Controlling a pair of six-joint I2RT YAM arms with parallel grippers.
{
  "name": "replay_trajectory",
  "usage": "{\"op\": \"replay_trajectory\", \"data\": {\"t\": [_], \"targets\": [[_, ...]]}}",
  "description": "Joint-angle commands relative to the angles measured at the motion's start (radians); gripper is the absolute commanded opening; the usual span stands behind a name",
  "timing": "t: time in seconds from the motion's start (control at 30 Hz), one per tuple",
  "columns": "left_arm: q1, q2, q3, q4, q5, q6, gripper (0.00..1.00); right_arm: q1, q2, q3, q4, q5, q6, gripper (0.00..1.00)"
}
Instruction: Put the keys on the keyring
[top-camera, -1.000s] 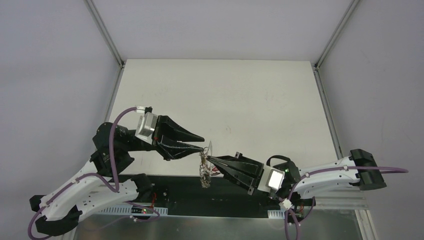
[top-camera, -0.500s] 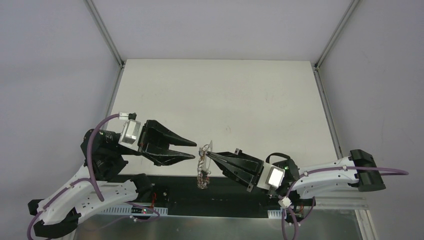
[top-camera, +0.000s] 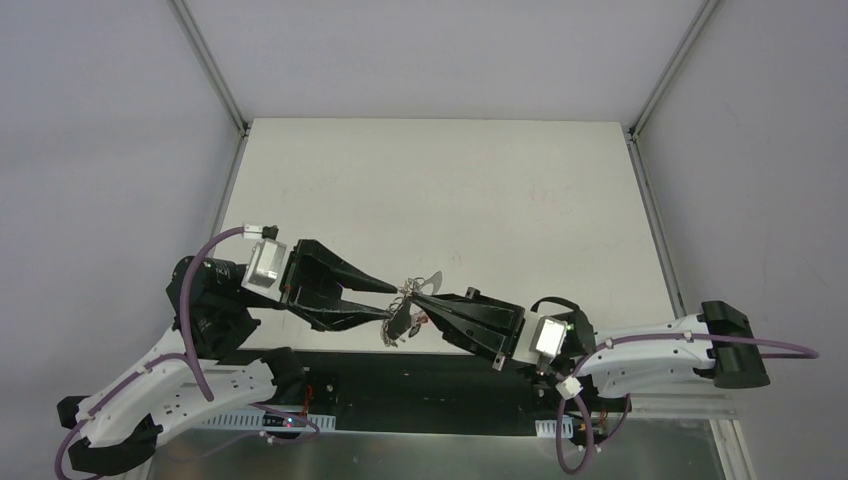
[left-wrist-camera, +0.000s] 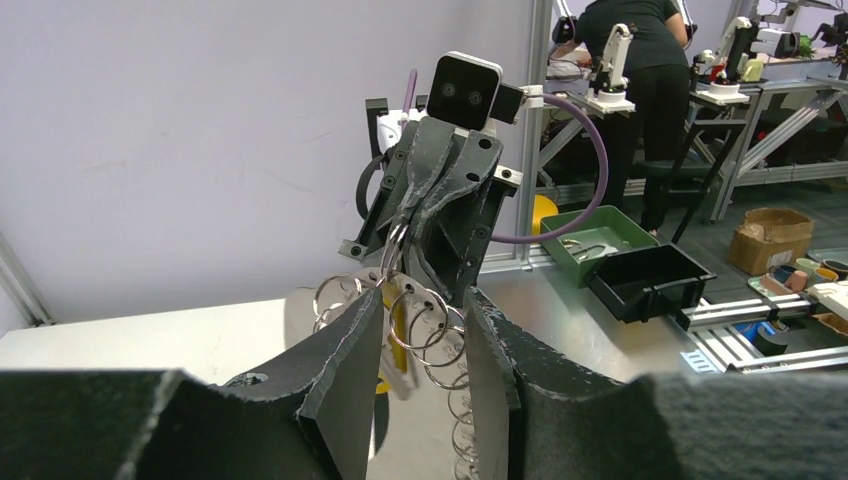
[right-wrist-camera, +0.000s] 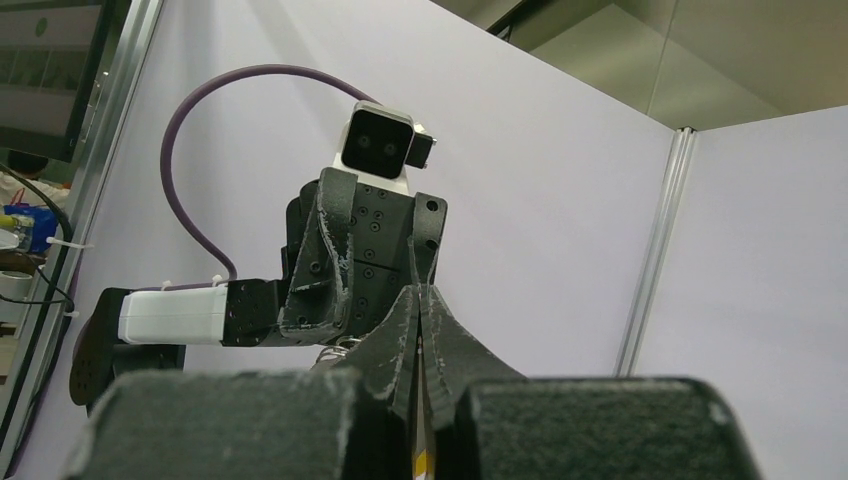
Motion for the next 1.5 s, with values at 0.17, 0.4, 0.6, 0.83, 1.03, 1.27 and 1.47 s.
{"op": "replay_trajectory", "data": {"t": [0.17,0.4,0.6,0.83,1.03,1.27,1.47], "targets": [[-0.003,0.007,-0.004,0.062,0.012,-0.004,0.35,-0.013,0.004,0.064,0.102,-0.060,0.071,0.00],[-0.004,-0.012,-0.001,0.029,0.001,0.014,0.35,-0.015,0.001,0.053,0.102,-0.057,0.074,0.00],[-0.004,-0.032,0.006,-0.002,0.002,0.021,0.35,-0.015,-0.005,0.043,0.102,-0.048,0.066,0.00],[-0.003,-0.045,0.009,-0.014,-0.005,0.036,0.36,-0.014,-0.007,0.039,0.102,-0.054,0.077,0.00],[-0.003,-0.025,0.025,-0.011,-0.002,0.050,0.35,-0.015,-0.002,0.043,0.102,-0.065,0.095,0.00],[-0.003,0.000,0.033,0.008,0.005,0.052,0.37,-0.015,0.012,0.053,0.102,-0.072,0.105,0.00],[-0.003,0.007,0.039,0.017,0.010,0.052,0.38,-0.016,0.014,0.049,0.102,-0.071,0.107,0.00]]}}
